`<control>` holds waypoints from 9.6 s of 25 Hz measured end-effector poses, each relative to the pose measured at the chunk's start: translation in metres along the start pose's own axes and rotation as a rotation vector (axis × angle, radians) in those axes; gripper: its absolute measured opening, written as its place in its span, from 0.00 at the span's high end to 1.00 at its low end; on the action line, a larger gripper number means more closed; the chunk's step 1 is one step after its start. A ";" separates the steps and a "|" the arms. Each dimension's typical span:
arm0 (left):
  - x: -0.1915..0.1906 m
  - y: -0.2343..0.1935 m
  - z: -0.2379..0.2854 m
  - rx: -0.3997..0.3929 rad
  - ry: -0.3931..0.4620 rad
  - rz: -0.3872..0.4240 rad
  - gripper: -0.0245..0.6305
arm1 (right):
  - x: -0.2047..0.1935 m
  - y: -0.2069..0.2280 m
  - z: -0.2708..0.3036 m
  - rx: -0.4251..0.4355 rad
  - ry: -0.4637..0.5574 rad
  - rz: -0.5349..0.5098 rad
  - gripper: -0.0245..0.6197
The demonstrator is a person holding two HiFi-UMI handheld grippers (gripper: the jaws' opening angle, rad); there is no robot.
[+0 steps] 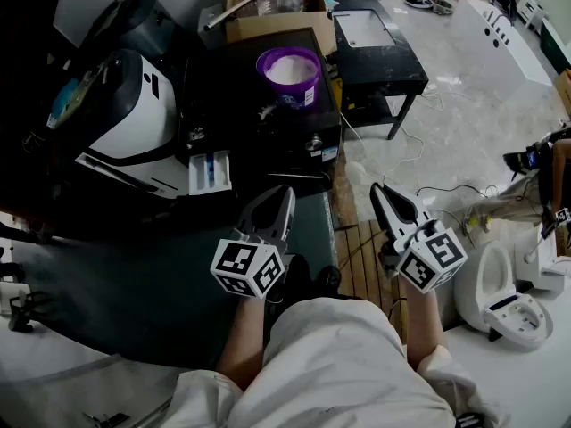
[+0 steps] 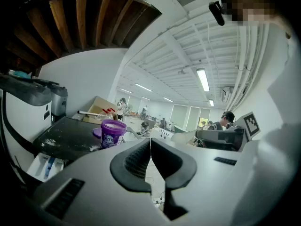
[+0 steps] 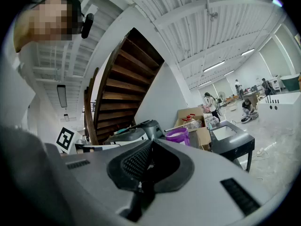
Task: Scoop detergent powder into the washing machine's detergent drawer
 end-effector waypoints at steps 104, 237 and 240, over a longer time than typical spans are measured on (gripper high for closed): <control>0.044 -0.237 0.195 -0.109 -0.086 -0.092 0.93 | 0.019 0.104 0.360 -0.065 -0.184 -0.201 0.95; 0.053 -0.254 0.162 -0.146 -0.068 -0.073 0.93 | -0.025 0.132 0.351 -0.172 -0.131 0.682 0.95; 0.055 -0.253 0.158 -0.144 -0.066 -0.071 0.93 | -0.025 0.132 0.347 -0.167 -0.083 0.729 0.95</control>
Point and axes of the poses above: the fingertips, and each gripper's own axes: z forward along the fingers, y to its right, x out of its top, the point moved 8 cm from there along -z, backward along the fingers, and after that the axes turned 6 degrees about y, right-handed, at the moved point
